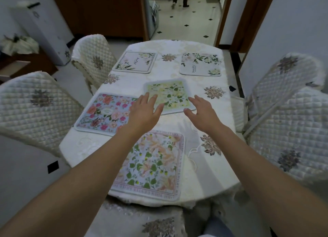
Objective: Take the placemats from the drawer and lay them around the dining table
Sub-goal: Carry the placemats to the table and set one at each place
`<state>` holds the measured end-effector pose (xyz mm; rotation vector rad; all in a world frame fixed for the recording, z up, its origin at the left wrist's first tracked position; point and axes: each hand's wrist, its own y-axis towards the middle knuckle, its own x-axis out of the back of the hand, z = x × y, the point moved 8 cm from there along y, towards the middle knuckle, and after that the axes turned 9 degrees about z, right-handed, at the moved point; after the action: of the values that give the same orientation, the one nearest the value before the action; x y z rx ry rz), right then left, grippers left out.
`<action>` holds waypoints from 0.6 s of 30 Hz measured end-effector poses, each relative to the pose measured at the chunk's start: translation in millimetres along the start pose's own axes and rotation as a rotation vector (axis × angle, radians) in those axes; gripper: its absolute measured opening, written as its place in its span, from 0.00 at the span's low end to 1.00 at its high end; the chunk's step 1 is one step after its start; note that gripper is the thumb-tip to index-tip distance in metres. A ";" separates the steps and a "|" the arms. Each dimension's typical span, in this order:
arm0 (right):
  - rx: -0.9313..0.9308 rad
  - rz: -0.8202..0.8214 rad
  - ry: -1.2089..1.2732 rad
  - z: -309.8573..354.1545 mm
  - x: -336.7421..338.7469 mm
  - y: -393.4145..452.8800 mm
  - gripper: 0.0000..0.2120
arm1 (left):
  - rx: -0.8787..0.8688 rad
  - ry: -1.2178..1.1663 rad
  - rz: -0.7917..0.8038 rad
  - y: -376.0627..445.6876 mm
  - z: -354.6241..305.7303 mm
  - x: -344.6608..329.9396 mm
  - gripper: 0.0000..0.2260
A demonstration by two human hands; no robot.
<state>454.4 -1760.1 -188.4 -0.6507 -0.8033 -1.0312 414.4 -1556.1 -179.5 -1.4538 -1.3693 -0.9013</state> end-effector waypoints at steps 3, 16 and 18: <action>0.028 0.044 0.010 -17.8 -0.9 18.4 0.28 | 0.062 0.001 0.029 14.5 -5.2 -14.3 0.28; 0.137 0.316 -0.045 -149.2 -3.2 115.5 0.26 | 0.430 0.047 0.119 77.5 -55.3 -117.3 0.27; 0.146 0.360 -0.053 -157.7 -7.1 129.2 0.26 | 0.454 0.075 0.150 79.8 -56.9 -124.5 0.27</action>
<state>613.3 -1832.1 -294.2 -0.6703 -0.7651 -0.6252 483.5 -1647.0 -289.3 -1.1421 -1.2875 -0.4998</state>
